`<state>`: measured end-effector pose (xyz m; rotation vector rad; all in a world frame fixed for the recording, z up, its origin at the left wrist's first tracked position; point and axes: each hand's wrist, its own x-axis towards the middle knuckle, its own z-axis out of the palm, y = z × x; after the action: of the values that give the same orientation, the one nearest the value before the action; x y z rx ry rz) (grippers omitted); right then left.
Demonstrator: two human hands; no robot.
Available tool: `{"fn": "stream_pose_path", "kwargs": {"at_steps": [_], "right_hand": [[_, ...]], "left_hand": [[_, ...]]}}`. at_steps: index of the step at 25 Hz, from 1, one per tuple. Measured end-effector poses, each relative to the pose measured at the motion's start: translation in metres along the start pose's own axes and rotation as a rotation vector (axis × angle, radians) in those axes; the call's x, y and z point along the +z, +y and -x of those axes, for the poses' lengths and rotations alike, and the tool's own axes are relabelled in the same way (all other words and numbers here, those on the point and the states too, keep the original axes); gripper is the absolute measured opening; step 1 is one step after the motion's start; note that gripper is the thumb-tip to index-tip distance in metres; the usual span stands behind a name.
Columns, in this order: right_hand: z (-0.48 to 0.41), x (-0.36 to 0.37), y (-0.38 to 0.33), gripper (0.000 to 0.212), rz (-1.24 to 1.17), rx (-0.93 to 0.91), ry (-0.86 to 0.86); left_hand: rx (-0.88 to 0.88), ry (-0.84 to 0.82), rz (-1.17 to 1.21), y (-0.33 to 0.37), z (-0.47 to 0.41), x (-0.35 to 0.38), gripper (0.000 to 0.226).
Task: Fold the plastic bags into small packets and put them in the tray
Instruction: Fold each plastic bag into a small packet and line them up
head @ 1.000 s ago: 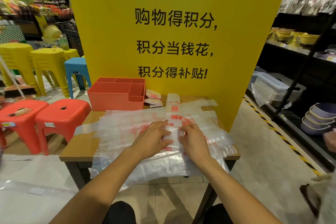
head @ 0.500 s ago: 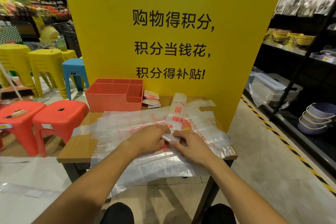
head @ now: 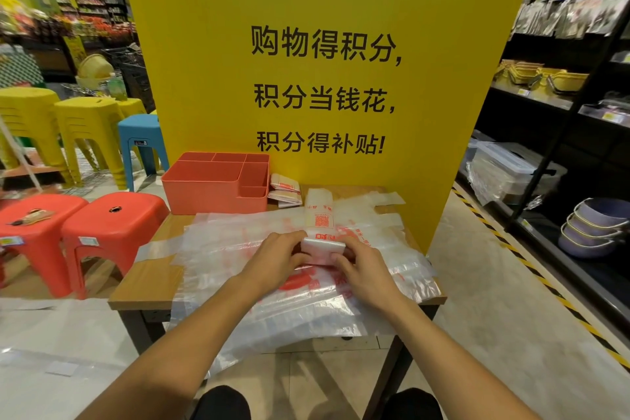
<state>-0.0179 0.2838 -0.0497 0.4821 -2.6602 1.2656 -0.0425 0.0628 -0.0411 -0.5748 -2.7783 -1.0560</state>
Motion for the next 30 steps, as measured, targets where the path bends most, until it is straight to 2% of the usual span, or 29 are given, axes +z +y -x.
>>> {"fn": "stream_pose_path", "kwargs": {"at_steps": [6, 12, 16, 19, 24, 25, 28, 30], "right_hand": [[-0.009, 0.009, -0.001, 0.02, -0.196, 0.093, 0.057], [-0.012, 0.013, -0.001, 0.008, -0.231, 0.166, 0.12], [-0.016, 0.01, -0.007, 0.01, -0.212, 0.153, 0.059], [-0.017, 0.012, -0.013, 0.01, -0.127, 0.137, 0.052], [-0.017, 0.013, -0.011, 0.048, -0.024, 0.186, 0.071], [-0.018, 0.013, -0.01, 0.05, -0.002, 0.181, 0.07], [-0.02, 0.018, -0.003, 0.05, 0.115, 0.134, 0.087], [-0.02, 0.021, 0.0, 0.052, 0.187, 0.147, 0.058]], "left_hand": [[-0.096, 0.037, 0.119, -0.007, 0.007, 0.004, 0.009], [-0.202, 0.04, 0.298, -0.005, 0.006, 0.006, 0.027], [-0.256, 0.042, 0.335, -0.005, 0.005, 0.008, 0.045], [-0.276, 0.096, 0.259, -0.002, 0.005, 0.013, 0.06], [-0.299, 0.106, 0.105, 0.001, -0.005, 0.015, 0.058], [-0.294, 0.103, 0.085, 0.001, -0.006, 0.016, 0.058], [-0.234, 0.128, -0.034, -0.001, -0.001, 0.022, 0.049], [-0.152, 0.146, -0.085, -0.004, 0.002, 0.025, 0.03]]}}
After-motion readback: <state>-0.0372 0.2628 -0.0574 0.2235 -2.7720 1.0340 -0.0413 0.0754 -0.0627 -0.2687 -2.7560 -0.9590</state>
